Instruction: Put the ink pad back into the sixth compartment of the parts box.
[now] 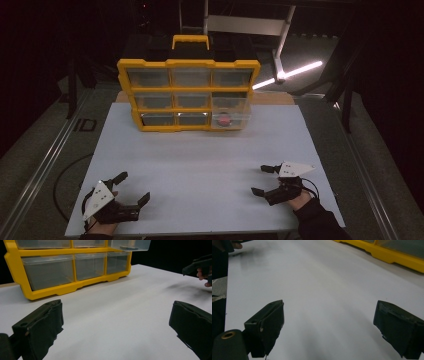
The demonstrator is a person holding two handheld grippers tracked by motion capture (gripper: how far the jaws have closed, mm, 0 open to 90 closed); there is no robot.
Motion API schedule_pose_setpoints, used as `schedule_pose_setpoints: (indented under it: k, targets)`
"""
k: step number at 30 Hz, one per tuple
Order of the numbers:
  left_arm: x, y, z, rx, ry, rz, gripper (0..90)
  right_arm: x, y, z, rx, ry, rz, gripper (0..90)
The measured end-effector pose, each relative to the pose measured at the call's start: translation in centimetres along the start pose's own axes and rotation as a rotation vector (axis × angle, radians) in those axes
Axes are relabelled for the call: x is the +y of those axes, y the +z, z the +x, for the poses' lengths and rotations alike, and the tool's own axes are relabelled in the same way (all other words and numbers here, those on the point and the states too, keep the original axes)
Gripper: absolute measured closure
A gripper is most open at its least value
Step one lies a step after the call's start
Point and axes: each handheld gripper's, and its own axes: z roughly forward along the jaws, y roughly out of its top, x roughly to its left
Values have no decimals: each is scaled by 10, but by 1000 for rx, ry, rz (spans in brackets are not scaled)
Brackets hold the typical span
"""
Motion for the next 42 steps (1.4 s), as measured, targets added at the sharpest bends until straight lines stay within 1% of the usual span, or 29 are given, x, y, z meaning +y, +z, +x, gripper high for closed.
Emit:
schedule_pose_setpoints:
  k: [2, 6, 8, 9, 10, 12, 13, 15, 16, 18, 19, 20, 23, 28, 32, 37, 42]
  targets:
    - [0, 0, 0, 0, -3, -1, 1, -2, -2, 1, -2, 2, -1, 98]
    - [0, 0, 0, -1, 0, -1, 1, -8, -7, 3, -30, 12, 3, 98]
    - [0, 0, 0, -1, 0, 0, 1, -10, -11, 4, -43, 24, -4, 98]
    - [0, 0, 0, -1, 0, 0, 1, -10, -11, 4, -43, 24, -4, 98]
    - [0, 0, 0, -1, -1, 1, 1, -14, -14, 3, -61, 53, -4, 98]
    - [0, 0, 0, -3, 1, 4, 1, -16, -15, 3, -74, 67, -7, 98]
    - [0, 0, 0, -4, 2, 6, 1, -16, -15, 2, -86, 75, 0, 99]
    - [1, -1, -1, 1, 14, 3, 1, -18, -13, 0, -80, 94, -9, 98]
    - [1, -1, -1, 1, 14, 3, 1, -18, -11, -2, -86, 98, -3, 99]
    - [1, -2, -1, 2, 10, -5, 1, -18, -9, -3, -104, 91, -4, 99]
    - [1, -2, -1, 2, 15, 1, 1, -19, -9, -3, -108, 88, -1, 99]
    - [1, -1, -1, 0, 11, 2, 1, -19, -8, -3, -122, 82, 4, 99]
    - [0, 0, -1, -6, 11, 7, 1, -19, -9, -4, -149, 73, -3, 99]
    - [0, 0, -1, 1, 13, 11, 1, -18, -8, -5, -199, 65, 4, 99]
    - [0, 1, -1, 1, 13, 16, 1, -17, -6, -5, -207, 65, 8, 99]
    - [-1, 1, -1, -1, 11, 24, 1, -17, -4, -6, -210, 60, 32, 99]
    - [-1, 2, -1, -2, 11, 31, 1, -16, -4, -5, -209, 55, 37, 99]
